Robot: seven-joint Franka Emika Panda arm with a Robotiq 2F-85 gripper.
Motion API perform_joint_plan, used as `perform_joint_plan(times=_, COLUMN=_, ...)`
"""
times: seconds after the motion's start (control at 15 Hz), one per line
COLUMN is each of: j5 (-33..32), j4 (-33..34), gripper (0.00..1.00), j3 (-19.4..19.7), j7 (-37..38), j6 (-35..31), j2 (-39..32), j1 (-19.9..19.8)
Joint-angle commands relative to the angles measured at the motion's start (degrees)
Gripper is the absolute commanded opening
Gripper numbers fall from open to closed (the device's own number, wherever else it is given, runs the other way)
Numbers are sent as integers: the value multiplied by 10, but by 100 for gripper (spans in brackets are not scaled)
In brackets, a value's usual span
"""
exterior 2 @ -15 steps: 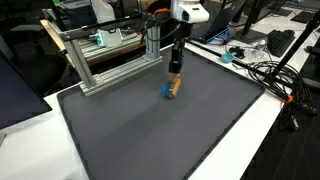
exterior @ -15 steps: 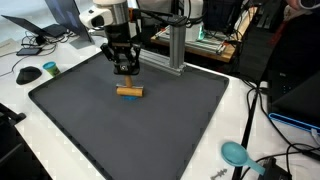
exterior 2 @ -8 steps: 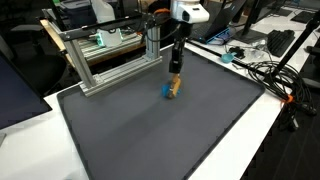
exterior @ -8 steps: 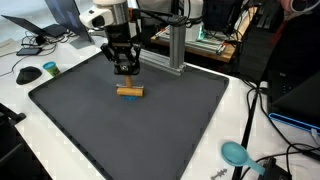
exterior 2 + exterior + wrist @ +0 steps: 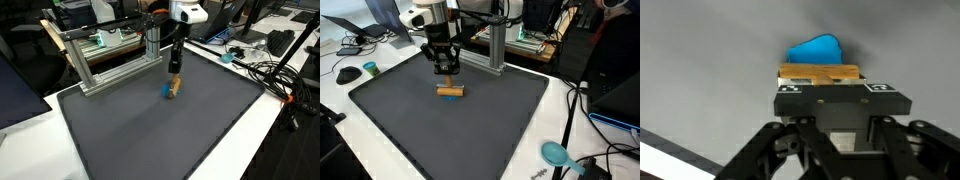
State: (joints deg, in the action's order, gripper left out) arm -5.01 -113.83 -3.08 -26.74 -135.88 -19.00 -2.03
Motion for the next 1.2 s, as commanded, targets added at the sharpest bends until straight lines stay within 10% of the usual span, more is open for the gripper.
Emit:
perform_joint_plan(times=0.0, j5=33, j4=-53, gripper=22, j3=-18, j7=-38, j6=1, j2=-25, j1=-15)
perform_joint_plan(times=1.13, j5=43, j4=-82, gripper=22, j3=-19, j7=-82, j6=-20, j2=-8, j1=-24)
